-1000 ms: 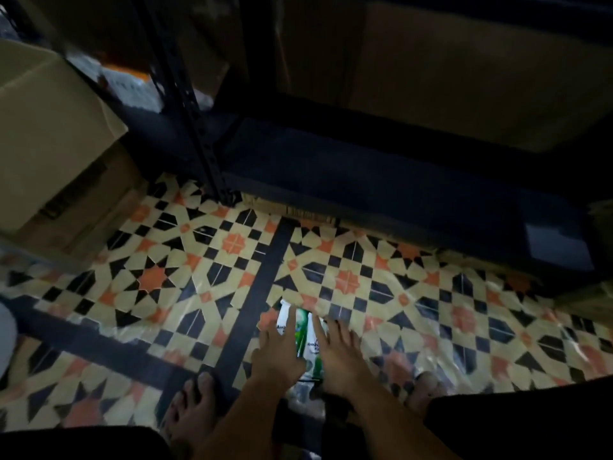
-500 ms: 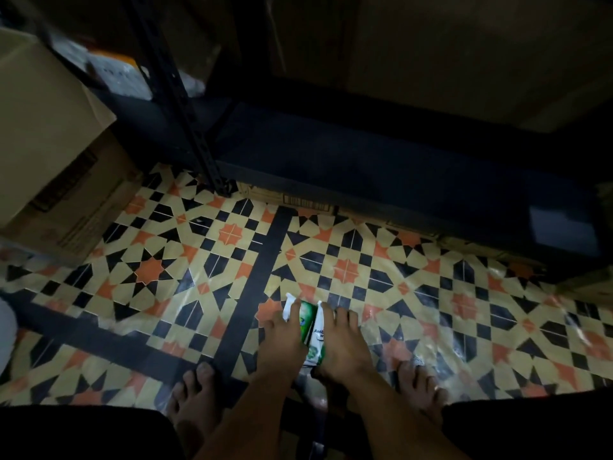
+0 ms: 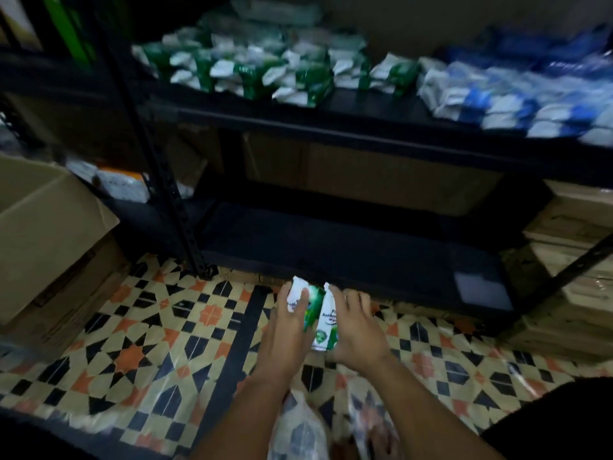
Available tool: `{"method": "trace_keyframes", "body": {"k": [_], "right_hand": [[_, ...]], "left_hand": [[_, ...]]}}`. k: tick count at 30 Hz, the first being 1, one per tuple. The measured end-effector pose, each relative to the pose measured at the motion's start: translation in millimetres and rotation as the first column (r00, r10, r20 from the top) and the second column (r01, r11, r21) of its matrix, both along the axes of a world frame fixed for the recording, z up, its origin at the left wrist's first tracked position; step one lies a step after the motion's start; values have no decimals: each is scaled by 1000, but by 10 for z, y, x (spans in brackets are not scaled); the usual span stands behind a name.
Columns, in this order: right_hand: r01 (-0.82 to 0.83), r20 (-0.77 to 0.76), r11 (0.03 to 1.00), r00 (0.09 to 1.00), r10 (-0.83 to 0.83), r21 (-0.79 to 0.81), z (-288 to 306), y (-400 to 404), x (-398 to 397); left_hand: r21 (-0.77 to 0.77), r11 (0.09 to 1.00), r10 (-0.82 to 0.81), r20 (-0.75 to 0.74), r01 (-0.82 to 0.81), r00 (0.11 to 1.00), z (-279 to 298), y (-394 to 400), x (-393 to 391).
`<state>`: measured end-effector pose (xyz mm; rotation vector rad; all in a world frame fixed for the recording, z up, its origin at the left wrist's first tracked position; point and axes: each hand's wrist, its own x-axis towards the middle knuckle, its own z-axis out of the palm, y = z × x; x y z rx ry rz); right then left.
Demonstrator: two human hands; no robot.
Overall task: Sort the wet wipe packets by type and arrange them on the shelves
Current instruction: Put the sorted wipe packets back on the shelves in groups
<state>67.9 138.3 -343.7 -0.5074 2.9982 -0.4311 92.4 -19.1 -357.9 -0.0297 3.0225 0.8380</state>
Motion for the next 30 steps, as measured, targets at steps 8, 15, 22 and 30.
{"method": "trace_keyframes", "body": {"k": [8, 15, 22, 30], "right_hand": [[-2, -276, 1000, 961, -2, -13, 1585, 316, -370], [-3, -398, 1000, 917, -7, -23, 2679, 426, -600], [-2, -377, 1000, 926, 4, 8, 3378, 464, -1117], [17, -199, 994, 980, 5, 111, 3636, 539, -1671]], "left_hand": [[-4, 998, -62, -493, 69, 868, 1455, 92, -451], [-37, 993, -108, -685, 114, 720, 2489, 179, -778], [-76, 993, -117, -692, 89, 713, 3180, 286, -1235], [-186, 979, -167, -491, 85, 855, 3430, 402, -1891]]}}
